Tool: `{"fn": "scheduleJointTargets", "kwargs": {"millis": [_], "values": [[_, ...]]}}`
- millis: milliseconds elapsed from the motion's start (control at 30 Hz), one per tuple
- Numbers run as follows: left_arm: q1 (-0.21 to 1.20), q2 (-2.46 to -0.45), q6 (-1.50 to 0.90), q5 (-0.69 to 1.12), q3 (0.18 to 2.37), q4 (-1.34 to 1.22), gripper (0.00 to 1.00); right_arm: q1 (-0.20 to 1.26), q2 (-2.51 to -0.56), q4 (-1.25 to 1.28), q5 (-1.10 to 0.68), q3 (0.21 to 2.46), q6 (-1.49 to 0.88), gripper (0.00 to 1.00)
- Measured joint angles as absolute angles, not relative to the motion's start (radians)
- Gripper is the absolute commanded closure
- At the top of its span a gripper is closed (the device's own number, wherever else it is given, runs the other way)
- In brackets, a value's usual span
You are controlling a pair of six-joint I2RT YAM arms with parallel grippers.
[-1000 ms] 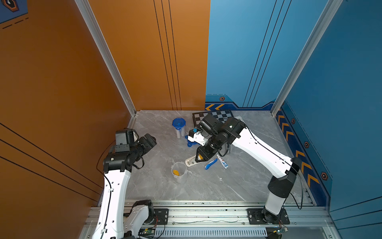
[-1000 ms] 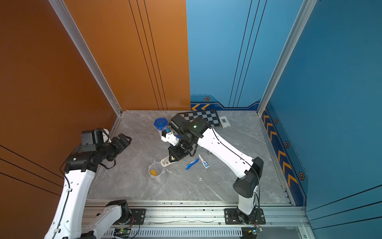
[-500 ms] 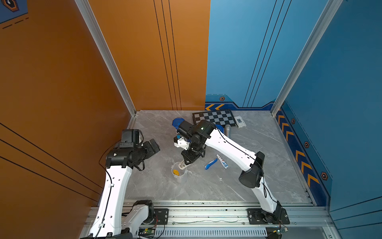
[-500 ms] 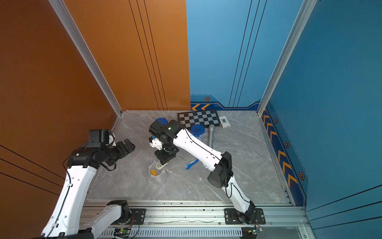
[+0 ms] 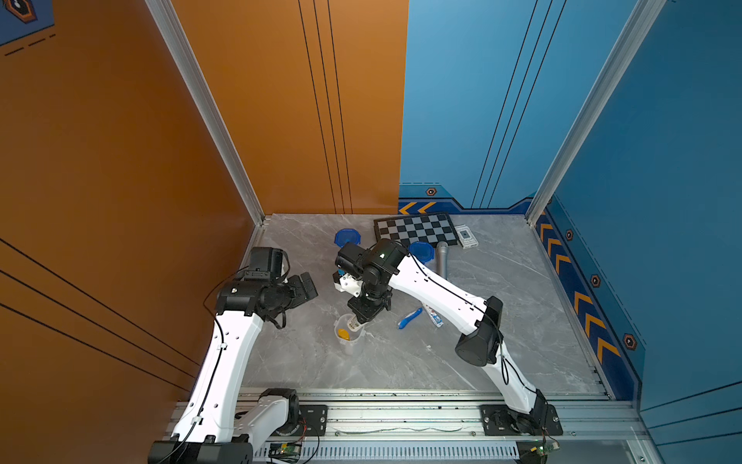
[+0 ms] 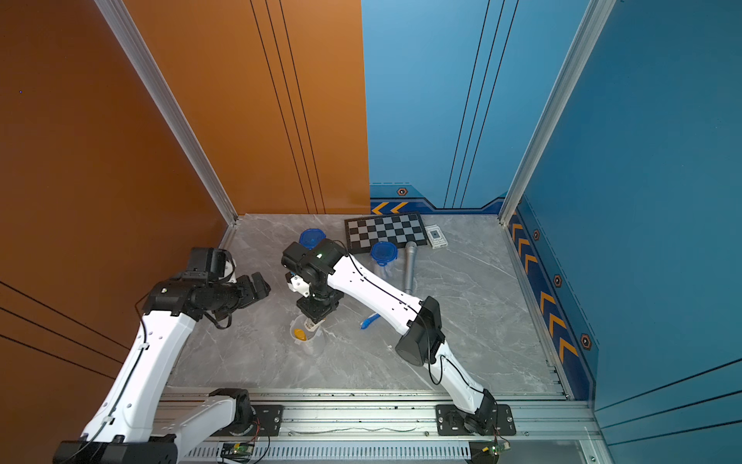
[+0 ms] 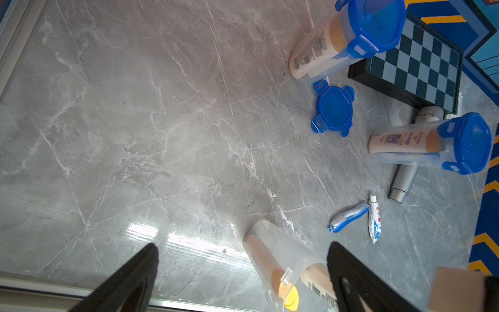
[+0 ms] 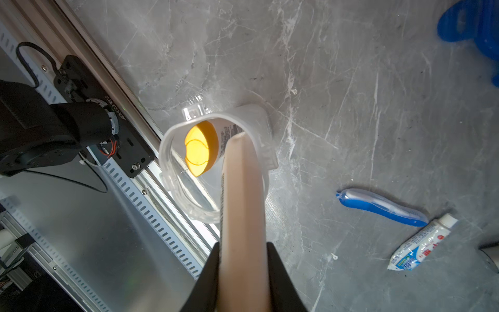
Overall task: Pack away toiletry kits
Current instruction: Place the toiletry item into the container.
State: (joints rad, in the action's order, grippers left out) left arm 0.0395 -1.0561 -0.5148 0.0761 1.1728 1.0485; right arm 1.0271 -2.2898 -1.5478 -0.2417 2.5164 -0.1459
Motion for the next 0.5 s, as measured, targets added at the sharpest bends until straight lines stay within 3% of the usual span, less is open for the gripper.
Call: {"fn": "scheduleJointTargets", "kwargs": {"millis": [400, 500], "values": [[0.043, -1.050, -0.515, 0.064, 1.144, 1.049, 0.01, 1.029, -2.325, -1.507, -0.231, 2.517, -0.154, 0.54], [0.049, -1.050, -0.516, 0.068, 1.135, 1.052, 0.01, 1.029, -2.325, -1.499, -0.232, 2.518, -0.157, 0.52]]}}
